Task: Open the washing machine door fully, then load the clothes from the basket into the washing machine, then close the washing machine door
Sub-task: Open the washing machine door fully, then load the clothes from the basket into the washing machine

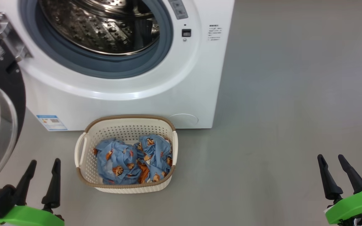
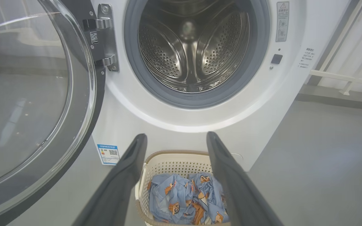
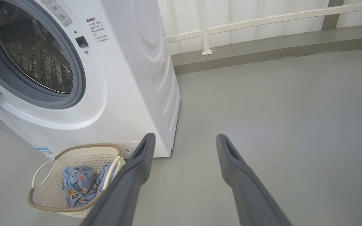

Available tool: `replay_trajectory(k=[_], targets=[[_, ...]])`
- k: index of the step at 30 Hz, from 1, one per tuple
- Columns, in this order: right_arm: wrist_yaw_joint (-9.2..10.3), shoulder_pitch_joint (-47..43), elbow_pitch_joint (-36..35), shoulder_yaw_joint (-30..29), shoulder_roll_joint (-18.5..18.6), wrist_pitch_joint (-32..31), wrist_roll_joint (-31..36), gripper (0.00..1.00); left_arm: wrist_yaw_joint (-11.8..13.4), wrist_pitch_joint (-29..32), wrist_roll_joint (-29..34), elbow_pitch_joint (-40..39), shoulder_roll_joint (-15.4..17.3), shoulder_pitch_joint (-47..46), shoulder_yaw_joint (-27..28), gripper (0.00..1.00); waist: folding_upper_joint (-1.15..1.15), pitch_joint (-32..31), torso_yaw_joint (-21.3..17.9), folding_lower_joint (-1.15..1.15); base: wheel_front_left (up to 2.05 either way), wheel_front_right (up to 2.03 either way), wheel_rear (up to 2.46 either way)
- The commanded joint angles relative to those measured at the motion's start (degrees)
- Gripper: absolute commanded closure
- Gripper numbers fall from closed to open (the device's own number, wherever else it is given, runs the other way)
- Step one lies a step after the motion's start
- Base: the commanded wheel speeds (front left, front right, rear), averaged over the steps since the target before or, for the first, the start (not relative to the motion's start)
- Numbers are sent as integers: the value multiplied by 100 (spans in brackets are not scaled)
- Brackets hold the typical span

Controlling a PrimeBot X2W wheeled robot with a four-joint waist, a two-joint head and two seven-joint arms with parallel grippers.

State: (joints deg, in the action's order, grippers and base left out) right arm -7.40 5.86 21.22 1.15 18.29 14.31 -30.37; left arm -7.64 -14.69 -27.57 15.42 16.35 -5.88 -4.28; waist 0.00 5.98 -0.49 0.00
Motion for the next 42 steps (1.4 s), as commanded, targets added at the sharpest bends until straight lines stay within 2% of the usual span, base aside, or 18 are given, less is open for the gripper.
replay_trajectory(k=[1, 11, 32, 42], targets=[[-9, 5, -144, 93, 113, 69, 54, 0, 15, -30, -60, -145, 193, -183, 195, 0, 0, 1, -93, 0, 0, 0, 0], [-9, -43, -179, -4, 95, 69, 57, 0, 15, -30, -185, -179, 231, -184, 89, 0, 0, -6, -289, 0, 0, 0, 0], [-9, -23, -182, -16, 35, 69, 84, 0, 15, -30, -640, -132, 340, -229, -144, 0, 0, 24, -313, 0, 1, -2, 1], [-9, 1, -202, -5, -14, 69, 101, 0, 15, -30, -801, -139, 454, -314, -245, 0, 0, 109, -336, 0, 52, -136, 84]])
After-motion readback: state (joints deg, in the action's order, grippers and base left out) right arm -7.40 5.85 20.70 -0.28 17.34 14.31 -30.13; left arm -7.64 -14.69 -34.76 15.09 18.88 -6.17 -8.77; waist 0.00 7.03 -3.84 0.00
